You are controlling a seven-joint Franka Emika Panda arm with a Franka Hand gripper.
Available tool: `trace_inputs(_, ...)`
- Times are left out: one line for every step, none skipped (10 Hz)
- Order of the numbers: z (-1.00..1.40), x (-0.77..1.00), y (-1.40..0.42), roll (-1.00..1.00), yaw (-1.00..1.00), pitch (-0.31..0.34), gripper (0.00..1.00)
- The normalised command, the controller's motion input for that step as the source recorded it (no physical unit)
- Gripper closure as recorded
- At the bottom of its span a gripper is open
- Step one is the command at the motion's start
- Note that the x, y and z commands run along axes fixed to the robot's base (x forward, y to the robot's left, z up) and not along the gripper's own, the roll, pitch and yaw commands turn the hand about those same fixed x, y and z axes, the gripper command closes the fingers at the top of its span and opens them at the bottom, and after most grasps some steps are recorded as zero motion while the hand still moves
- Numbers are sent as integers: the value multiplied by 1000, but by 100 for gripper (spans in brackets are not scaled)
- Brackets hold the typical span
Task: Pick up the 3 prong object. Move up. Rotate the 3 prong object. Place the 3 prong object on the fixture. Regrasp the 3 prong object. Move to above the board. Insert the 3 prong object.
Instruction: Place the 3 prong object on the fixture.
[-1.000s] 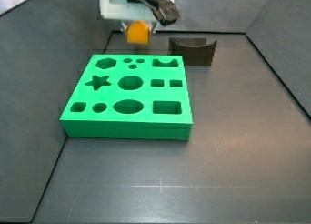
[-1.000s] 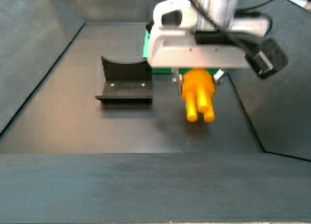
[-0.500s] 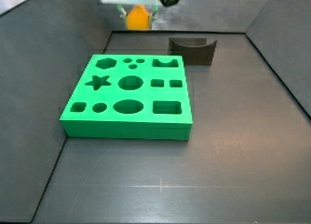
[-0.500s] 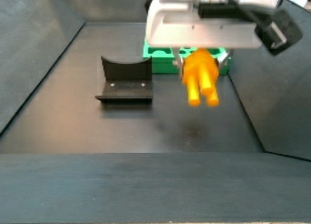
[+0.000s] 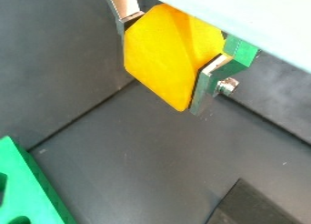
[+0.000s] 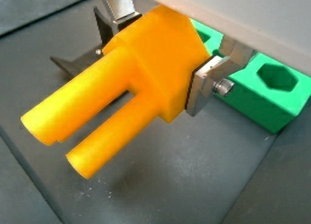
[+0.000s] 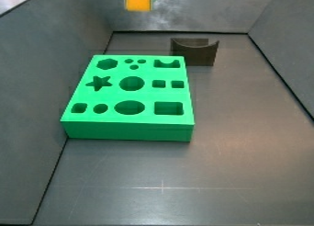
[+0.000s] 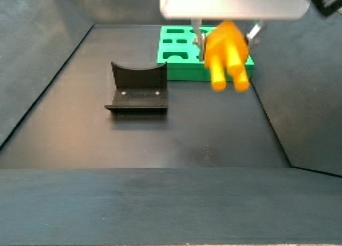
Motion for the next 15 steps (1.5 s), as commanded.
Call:
trace_inputs(716, -24, 5, 100, 8, 52, 100)
trace_inputs(616, -18, 5, 103, 12, 56, 100)
trace_inputs(413, -9, 3, 110, 17, 70, 100)
trace_inputs(262, -3, 3, 110, 22, 78, 100)
trace_inputs(107, 1000, -572, 38, 150, -125, 100)
trace_inputs(58, 1000, -565, 32, 145, -115, 100)
trace_inputs(44, 1000, -463, 19, 101, -79, 100)
trace_inputs(37, 1000, -405, 10, 77, -57, 100)
trace_inputs(20, 1000, -339, -4, 48, -22, 100)
trace_inputs(15, 1000, -309, -10, 41, -10, 100)
trace_inputs(2, 1000, -224, -22, 28, 22, 100)
trace_inputs(-1, 1000, -184, -26, 26, 33, 100)
trace_inputs(-8, 1000, -130, -34, 24, 56, 100)
trace_inputs(-4, 874, -79, -36, 29, 74, 100)
trace_inputs(-1, 769, -51, -39, 32, 87, 100)
